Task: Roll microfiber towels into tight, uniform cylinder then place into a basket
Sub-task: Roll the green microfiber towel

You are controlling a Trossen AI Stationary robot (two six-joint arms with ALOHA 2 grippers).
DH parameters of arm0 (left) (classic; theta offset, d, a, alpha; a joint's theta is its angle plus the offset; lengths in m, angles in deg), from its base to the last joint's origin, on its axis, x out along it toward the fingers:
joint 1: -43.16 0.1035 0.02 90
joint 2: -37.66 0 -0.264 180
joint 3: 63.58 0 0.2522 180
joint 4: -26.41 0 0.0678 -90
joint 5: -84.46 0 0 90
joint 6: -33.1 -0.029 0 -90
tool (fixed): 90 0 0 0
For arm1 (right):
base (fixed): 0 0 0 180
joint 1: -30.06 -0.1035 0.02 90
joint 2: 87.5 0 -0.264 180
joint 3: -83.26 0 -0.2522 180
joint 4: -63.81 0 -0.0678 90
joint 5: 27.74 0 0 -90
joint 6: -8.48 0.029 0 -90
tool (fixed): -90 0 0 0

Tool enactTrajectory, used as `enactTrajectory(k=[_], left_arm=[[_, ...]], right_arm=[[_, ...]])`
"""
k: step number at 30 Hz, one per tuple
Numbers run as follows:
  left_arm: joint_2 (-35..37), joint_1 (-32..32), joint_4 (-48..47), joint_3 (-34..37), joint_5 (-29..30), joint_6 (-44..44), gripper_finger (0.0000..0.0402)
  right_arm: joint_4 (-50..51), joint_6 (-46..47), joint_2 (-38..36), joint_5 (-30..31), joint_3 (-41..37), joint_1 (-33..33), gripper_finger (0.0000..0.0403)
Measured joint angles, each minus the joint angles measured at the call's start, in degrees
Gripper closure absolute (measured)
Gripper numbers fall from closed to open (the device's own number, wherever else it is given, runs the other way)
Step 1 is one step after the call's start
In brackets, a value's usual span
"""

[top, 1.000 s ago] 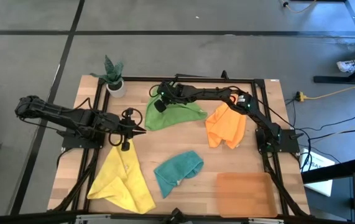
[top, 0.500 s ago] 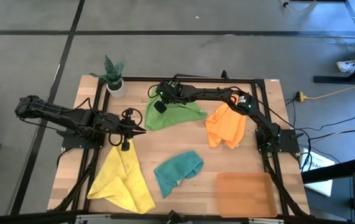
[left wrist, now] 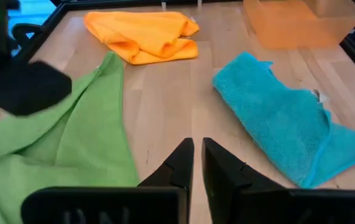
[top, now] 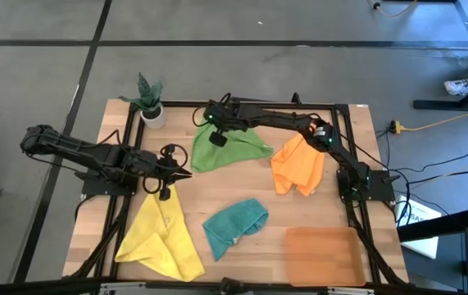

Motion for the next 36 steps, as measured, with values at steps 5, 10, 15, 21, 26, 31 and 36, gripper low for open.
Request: enactTrajectory(k=[5, 10, 15, 21, 26, 31, 36], left_arm=[[0.0, -0.61, -0.71, 0.0, 1.65, 0.47, 0.0376], [0.0, -1.1, -1.74, 0.0, 4.55, 3.12, 0.0376], [0.0, -1.14, -1.91, 0.0, 4.55, 3.08, 0.0376], [0.0, -1.14, -1.92, 0.0, 5.17, 3.01, 0.0376], [0.0, -1.14, -2.08, 0.0, 7.08, 2.99, 0.0376], [-0.11, -1.14, -2.1, 0.04, 10.03, 3.96, 0.0376], [-2.1, -0.43, -2.32, 1.31, 11.8, 5.98, 0.0376]], right_arm=[[7.25, -5.81, -2.63, -6.78, 3.21, 1.62, 0.04], [14.01, -15.93, -5.37, -28.08, 5.64, 7.85, 0.04], [16.57, -24.22, -5.37, -33.91, 4.89, 11.76, 0.0399], [16.73, -28.15, -5.24, -34.0, 3.28, 12.11, 0.0397], [16.29, -31.72, -5.26, -34.08, 3.28, 10.72, 0.0371], [17.21, -34.03, -5.26, -34.06, 3.29, 8.76, 0.0326], [22.93, -33.97, -5.26, -27.92, 4.43, 6.09, 0.0293]])
